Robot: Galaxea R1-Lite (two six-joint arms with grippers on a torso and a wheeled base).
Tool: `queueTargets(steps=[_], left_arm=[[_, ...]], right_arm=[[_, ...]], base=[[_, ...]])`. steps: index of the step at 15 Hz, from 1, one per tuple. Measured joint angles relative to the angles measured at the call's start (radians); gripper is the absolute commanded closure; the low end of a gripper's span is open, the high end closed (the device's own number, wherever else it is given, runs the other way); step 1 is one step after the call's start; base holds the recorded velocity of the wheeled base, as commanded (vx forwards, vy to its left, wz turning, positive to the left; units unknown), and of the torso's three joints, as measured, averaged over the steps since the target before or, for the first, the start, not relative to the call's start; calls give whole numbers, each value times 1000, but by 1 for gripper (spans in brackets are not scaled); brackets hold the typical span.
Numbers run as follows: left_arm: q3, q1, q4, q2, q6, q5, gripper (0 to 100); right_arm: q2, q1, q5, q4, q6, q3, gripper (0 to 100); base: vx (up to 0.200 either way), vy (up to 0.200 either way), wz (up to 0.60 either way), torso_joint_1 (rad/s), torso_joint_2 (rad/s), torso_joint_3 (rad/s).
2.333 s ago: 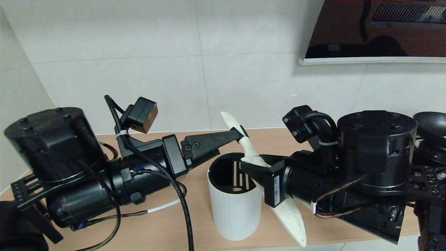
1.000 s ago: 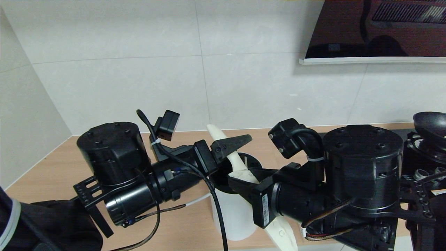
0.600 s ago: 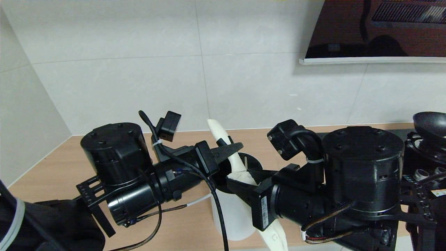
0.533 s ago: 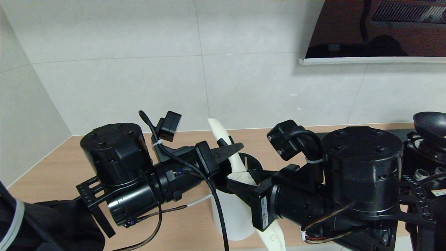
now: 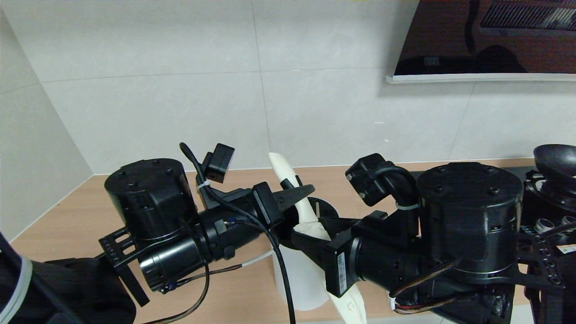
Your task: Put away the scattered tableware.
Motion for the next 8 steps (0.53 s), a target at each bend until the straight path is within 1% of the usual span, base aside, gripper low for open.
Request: queueTargets(steps=[6,8], left_arm=[[0,0,-1,-8,0,1,100],[-22,0,22,-11,3,21,100]], right_arm=[[-1,-2,0,2,0,1,0],[-10,-16,-1,3,0,4,0]], base=[[0,0,0,0,0,0],[0,0,0,0,0,0]])
